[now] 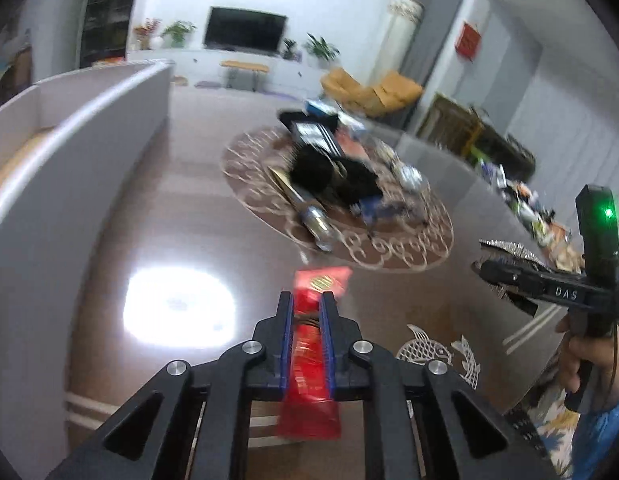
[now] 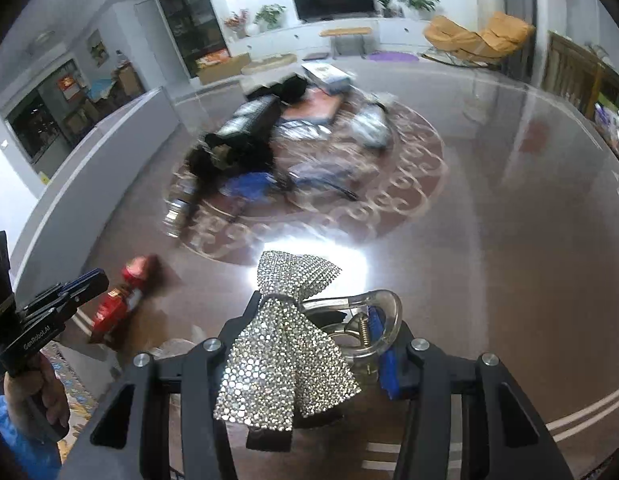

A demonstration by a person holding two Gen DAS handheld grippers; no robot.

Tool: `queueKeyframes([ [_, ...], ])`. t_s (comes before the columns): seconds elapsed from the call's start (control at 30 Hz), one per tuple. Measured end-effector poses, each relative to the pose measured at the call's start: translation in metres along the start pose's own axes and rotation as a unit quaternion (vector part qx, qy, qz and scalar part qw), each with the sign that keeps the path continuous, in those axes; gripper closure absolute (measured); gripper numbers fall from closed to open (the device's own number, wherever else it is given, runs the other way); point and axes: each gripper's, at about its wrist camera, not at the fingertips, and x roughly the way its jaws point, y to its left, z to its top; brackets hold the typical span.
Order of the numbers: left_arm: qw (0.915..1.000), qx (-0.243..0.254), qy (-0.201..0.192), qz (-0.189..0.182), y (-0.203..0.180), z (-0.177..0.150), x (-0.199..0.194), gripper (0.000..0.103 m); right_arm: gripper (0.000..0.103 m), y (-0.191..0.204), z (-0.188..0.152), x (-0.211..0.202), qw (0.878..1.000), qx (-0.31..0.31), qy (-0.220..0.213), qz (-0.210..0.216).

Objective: Organize objects
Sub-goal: 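Carry both items into the cardboard box and open both grippers to release them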

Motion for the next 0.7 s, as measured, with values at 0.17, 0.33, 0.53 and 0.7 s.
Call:
queueKeyframes([
  [0.17,1.0000,-0.002,0.008,0.001,0.010,0.008,-0.012,0.092,0.054,0.036,0.019,-0.006,0.999,-0.030,-0.016,0.019],
  [0.33,0.9981,0.025,0.055,-0.013,-0.012,0.005,0.009,0.047,0.054,0.054,0.024,-0.009,0.998,-0.041,-0.023,0.029],
  [0.53,0.9893,0.111,0.079,0.052,-0.037,-0.015,0.049,0.082,0.054,0.055,0.022,-0.013,0.998,-0.047,-0.019,0.023],
  [0.7,0.9984,0.044,0.030,0.018,-0.025,-0.004,0.018,0.084,0.054,0.063,0.031,-0.018,0.998,-0.054,-0.019,0.025],
])
